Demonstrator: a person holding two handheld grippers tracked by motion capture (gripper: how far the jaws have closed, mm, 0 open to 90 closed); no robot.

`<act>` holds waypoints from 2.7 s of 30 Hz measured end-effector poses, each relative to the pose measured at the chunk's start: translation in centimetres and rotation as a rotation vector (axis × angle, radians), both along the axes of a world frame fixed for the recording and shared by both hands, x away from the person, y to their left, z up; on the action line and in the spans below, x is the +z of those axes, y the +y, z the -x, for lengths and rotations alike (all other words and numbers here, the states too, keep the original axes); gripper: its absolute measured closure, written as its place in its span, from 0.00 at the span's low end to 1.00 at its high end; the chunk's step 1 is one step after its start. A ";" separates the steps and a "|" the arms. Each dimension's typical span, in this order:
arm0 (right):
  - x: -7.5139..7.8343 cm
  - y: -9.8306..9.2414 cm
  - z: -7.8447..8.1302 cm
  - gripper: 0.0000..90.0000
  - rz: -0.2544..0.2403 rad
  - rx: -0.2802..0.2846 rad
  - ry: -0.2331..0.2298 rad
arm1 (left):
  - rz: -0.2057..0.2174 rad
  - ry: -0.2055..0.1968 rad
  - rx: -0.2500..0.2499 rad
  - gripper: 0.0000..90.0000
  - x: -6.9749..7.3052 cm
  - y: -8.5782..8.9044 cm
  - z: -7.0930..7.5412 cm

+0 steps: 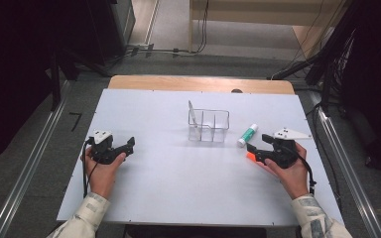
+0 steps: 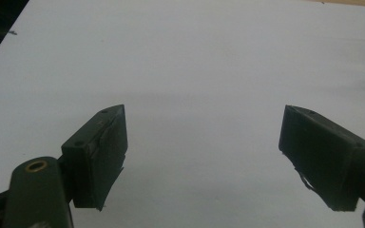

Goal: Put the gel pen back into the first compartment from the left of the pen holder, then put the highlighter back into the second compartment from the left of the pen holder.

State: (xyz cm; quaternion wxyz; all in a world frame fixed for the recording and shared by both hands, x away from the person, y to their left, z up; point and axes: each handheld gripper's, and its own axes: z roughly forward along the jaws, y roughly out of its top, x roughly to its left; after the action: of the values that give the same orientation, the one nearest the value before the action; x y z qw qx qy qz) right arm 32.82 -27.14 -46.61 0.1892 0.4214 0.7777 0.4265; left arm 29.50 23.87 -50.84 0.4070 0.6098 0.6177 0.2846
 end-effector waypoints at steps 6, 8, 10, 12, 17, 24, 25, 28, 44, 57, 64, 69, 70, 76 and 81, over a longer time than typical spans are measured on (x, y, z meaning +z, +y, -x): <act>-0.9 -1.2 0.4 0.28 0.013 -0.019 0.013 | 0.001 0.000 0.002 0.19 0.0 0.0 0.0; -1.3 -1.6 0.6 0.28 0.023 -0.022 0.015 | 0.001 0.000 0.001 0.19 0.0 0.0 0.0; -1.6 -1.9 0.7 0.28 0.030 -0.027 0.026 | 0.001 0.000 0.000 0.19 0.0 0.0 0.0; -1.8 -2.1 0.8 0.28 0.041 -0.030 0.034 | -0.001 0.003 0.000 0.19 -0.1 0.0 0.0; -2.1 -2.2 0.8 0.28 0.050 -0.030 0.036 | 0.002 -0.002 0.002 0.19 0.0 -0.1 -0.1; -2.3 -2.1 0.8 0.28 0.063 -0.026 0.041 | -0.002 0.000 -0.001 0.19 0.0 -0.1 0.0; -2.3 -2.0 0.8 0.28 0.065 -0.026 0.044 | 0.000 0.001 -0.003 0.19 0.0 -0.1 0.0; -2.4 -2.0 0.8 0.28 0.076 -0.023 0.047 | 0.002 -0.002 -0.001 0.19 0.0 0.0 0.0; -3.4 -1.5 0.6 0.28 0.129 -0.008 0.065 | 0.003 -0.002 -0.002 0.19 0.0 0.0 0.0; -4.1 -1.4 0.4 0.33 0.155 -0.004 0.077 | 0.003 -0.002 -0.002 0.19 0.0 0.0 0.1; -4.4 -1.5 0.2 0.38 0.159 0.004 0.077 | 0.003 0.000 -0.004 0.19 0.0 -0.1 0.1; -4.7 -1.2 0.2 0.43 0.174 0.027 0.074 | 0.003 0.000 -0.006 0.19 0.0 -0.1 0.0; -4.7 -1.1 0.2 0.45 0.177 0.027 0.070 | 0.003 0.000 -0.006 0.19 0.0 -0.1 0.0; -4.7 -0.9 0.3 0.60 0.175 0.056 0.064 | 0.002 -0.002 -0.006 0.19 0.0 -0.1 0.0; -4.7 -0.9 0.4 0.71 0.167 0.071 0.066 | 0.002 -0.001 -0.007 0.19 0.0 -0.1 0.0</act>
State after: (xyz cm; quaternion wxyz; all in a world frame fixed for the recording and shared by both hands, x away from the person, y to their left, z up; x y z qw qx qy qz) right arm 32.46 -28.04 -51.28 0.1829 0.3902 0.8307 0.3524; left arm 29.49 23.73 -50.88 0.4088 0.6115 0.6156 0.2828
